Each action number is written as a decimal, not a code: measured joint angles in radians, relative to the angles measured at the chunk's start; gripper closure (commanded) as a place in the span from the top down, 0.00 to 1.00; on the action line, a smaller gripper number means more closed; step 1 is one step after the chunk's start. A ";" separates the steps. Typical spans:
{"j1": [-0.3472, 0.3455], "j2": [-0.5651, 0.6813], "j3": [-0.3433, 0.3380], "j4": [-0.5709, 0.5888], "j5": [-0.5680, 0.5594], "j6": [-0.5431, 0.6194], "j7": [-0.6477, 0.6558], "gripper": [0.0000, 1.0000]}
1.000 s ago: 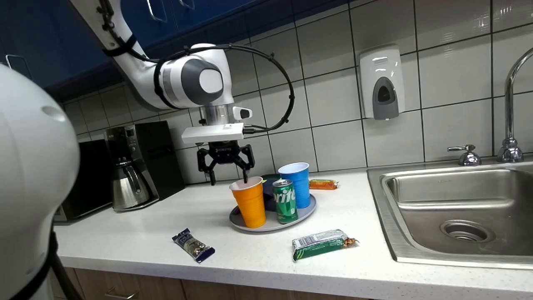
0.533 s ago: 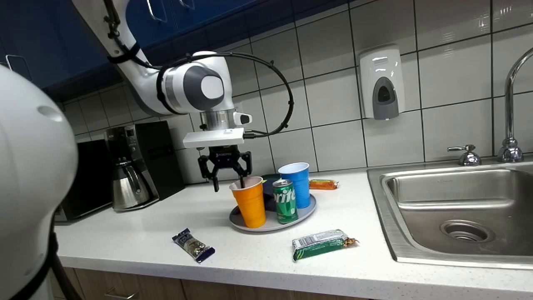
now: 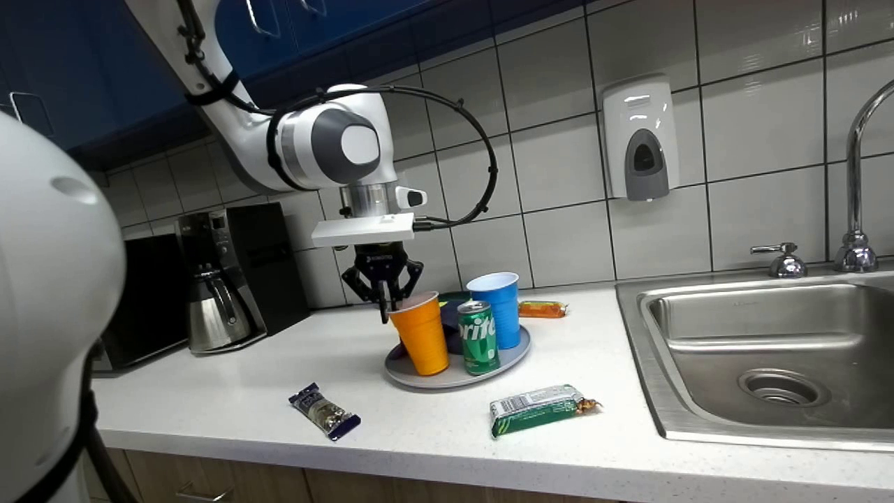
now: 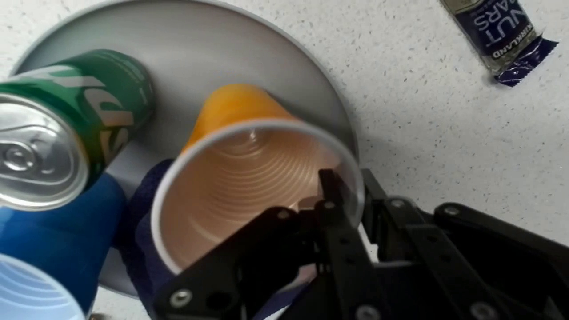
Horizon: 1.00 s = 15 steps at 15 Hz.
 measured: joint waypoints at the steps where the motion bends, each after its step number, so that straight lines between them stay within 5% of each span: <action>1: -0.004 -0.001 0.000 0.001 -0.005 0.000 0.000 0.00; 15: -0.019 -0.092 0.021 0.039 -0.090 -0.149 -0.014 0.01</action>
